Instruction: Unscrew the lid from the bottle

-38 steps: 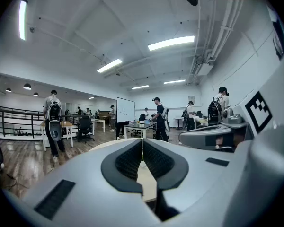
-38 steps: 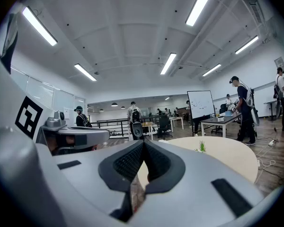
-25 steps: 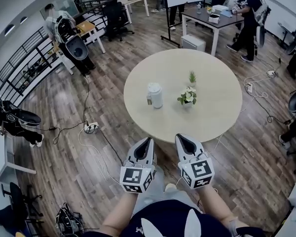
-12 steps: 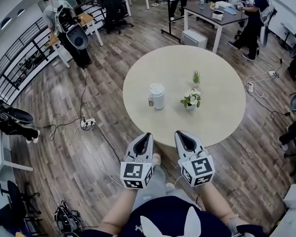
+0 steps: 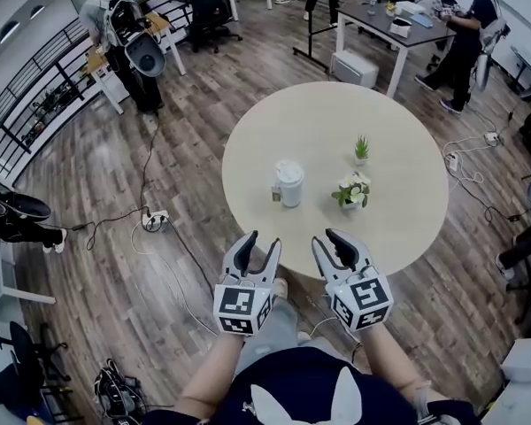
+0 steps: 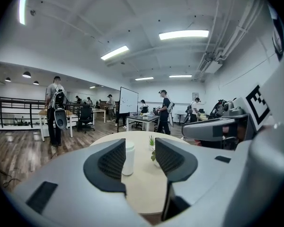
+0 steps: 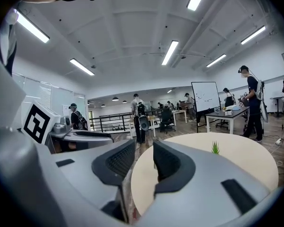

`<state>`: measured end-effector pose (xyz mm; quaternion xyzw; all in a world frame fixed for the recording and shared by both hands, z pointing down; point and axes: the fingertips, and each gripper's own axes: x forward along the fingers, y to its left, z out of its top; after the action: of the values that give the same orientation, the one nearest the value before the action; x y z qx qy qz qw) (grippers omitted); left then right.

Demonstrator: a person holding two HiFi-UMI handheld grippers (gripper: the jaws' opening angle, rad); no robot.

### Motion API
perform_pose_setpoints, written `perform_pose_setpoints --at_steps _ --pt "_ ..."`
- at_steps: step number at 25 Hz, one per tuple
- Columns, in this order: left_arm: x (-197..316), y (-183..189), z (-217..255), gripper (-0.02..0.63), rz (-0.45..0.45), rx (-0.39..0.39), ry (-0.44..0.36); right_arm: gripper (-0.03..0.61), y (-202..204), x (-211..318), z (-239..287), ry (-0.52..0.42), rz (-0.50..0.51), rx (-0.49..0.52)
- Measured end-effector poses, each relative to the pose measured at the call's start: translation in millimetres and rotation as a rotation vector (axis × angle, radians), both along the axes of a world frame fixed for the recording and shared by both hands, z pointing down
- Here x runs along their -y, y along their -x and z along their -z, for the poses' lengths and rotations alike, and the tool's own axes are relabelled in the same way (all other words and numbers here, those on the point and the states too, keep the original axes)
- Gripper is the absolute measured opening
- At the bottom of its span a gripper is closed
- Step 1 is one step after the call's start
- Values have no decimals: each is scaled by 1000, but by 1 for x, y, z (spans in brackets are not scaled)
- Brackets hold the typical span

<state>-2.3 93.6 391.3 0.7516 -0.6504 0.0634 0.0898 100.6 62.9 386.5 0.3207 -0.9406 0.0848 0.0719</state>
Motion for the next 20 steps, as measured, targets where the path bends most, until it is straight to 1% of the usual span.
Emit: perform_pose_setpoints --at_steps 3,6,10,14,17,20 --pt "14 11 -7 258 -3 -7 18 161 11 11 -3 16 21 -19" --pt "28 17 -18 296 -25 -2 53 195 20 22 -9 51 53 -38" --pt "46 24 -26 311 -55 5 88 224 32 38 -12 76 84 -68" --pt "63 33 -36 318 -83 14 112 239 42 55 -15 93 79 -92" --pt "75 37 -46 321 -97 22 134 278 47 67 -20 114 75 -101" --pt "87 40 -57 321 -114 32 161 302 52 77 -25 138 83 -121"
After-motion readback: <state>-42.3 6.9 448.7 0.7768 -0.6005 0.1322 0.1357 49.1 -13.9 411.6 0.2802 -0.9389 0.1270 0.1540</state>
